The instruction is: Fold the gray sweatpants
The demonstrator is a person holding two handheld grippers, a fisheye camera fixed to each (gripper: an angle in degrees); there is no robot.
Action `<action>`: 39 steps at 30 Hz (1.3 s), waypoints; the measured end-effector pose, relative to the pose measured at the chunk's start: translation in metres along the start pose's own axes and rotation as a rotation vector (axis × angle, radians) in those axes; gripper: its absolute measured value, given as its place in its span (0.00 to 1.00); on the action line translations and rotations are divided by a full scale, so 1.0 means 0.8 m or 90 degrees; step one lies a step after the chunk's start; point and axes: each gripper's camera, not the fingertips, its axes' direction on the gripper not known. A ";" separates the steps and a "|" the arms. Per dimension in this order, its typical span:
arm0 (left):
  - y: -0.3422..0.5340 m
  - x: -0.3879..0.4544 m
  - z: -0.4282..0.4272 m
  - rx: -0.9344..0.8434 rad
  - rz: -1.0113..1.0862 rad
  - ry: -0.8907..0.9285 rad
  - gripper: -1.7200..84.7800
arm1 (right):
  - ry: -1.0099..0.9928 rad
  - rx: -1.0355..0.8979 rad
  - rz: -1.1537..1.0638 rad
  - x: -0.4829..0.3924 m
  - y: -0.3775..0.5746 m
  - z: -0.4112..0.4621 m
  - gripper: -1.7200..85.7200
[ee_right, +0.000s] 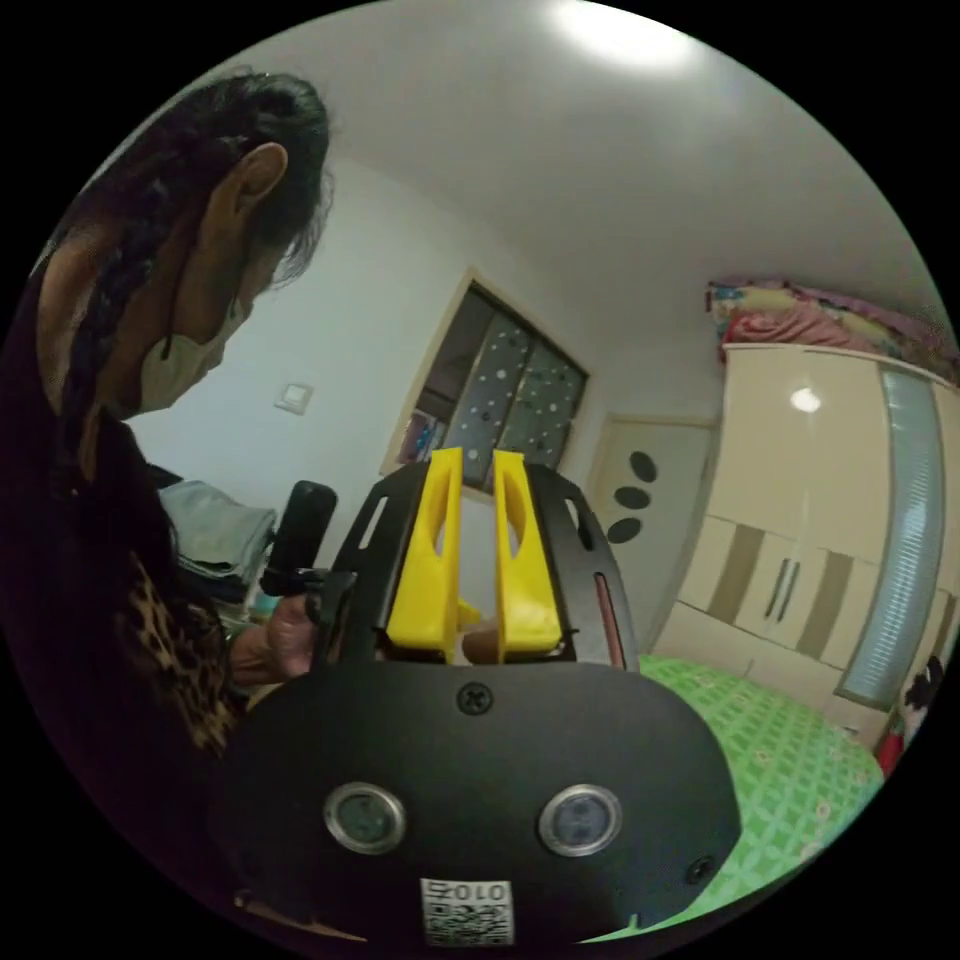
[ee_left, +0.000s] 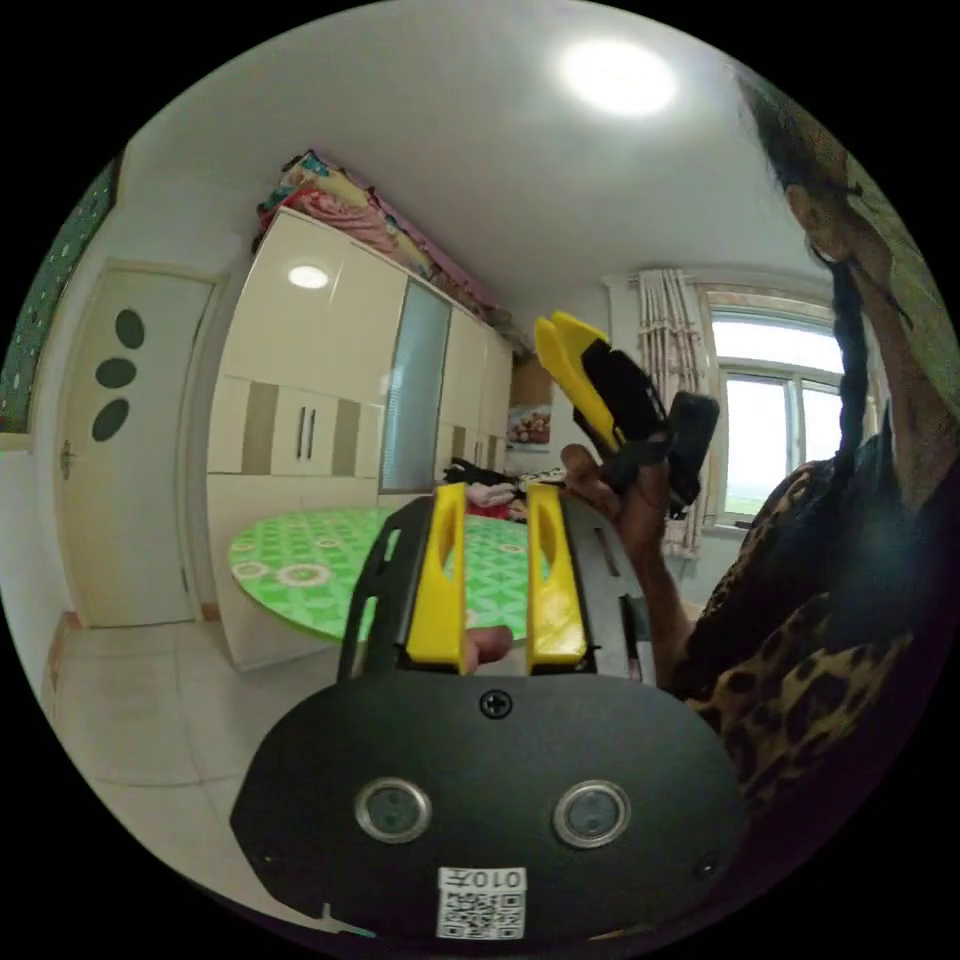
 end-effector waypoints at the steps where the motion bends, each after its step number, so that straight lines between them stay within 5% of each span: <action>1: -0.001 -0.004 -0.019 0.015 0.000 -0.046 0.07 | -0.004 -0.013 -0.019 -0.003 -0.007 0.027 0.05; 9: -0.020 -0.048 -0.130 0.079 -0.016 -0.142 0.05 | -0.021 -0.112 -0.103 -0.009 -0.010 0.218 0.04; 14: -0.060 -0.060 -0.193 0.073 -0.007 -0.315 0.03 | -0.023 -0.056 -0.069 0.038 -0.026 0.278 0.06; 20: -0.100 -0.092 -0.199 0.029 -0.063 -0.236 0.04 | -0.275 -0.107 0.064 0.119 0.008 0.339 0.10; 30: -0.127 -0.084 -0.195 -0.021 -0.157 -0.322 0.02 | -0.215 -0.216 0.078 0.190 0.090 0.378 0.05; 39: -0.144 -0.075 -0.369 0.285 -0.462 -0.373 0.02 | -0.283 -0.237 0.175 0.291 0.171 0.390 0.05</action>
